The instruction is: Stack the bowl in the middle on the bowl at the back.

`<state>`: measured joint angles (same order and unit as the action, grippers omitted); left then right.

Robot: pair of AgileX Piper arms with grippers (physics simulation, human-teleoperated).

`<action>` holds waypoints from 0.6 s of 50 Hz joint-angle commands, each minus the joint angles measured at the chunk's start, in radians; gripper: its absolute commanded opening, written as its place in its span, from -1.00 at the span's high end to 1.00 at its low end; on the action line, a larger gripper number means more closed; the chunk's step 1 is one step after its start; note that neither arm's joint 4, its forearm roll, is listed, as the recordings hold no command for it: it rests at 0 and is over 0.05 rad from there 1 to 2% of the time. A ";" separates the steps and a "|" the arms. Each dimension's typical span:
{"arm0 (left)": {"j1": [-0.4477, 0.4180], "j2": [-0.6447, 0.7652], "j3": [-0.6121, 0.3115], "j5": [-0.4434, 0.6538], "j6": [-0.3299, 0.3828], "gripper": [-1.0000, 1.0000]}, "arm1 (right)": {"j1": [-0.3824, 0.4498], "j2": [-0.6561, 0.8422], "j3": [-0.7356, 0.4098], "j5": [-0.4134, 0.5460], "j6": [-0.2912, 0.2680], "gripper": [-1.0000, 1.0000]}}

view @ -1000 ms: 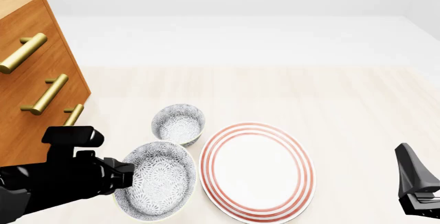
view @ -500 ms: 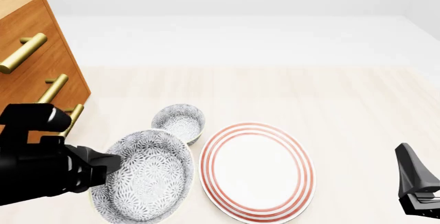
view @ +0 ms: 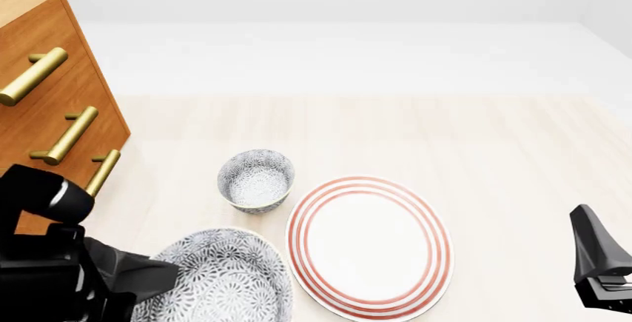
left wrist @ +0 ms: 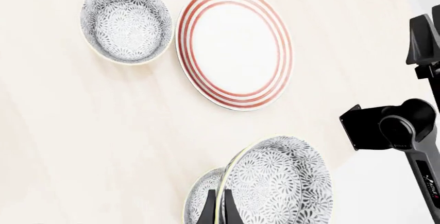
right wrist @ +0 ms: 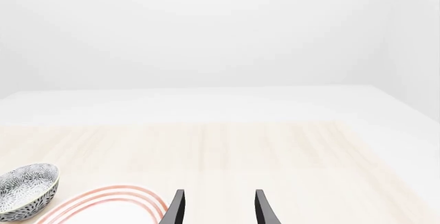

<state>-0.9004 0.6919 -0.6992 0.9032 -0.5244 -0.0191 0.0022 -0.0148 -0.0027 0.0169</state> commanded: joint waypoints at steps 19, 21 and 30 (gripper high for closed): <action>-0.126 -0.052 0.151 -0.029 -0.096 1.00 | 0.001 -0.001 -0.004 -0.001 -0.004 -1.00; -0.125 -0.060 0.171 -0.031 -0.097 1.00 | 0.000 -0.001 -0.005 -0.001 -0.005 -1.00; -0.137 -0.040 0.232 -0.090 -0.113 1.00 | 0.000 -0.002 -0.007 -0.001 -0.007 -1.00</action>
<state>-1.0205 0.6494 -0.5287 0.8574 -0.6200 -0.0184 0.0007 -0.0201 -0.0037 0.0115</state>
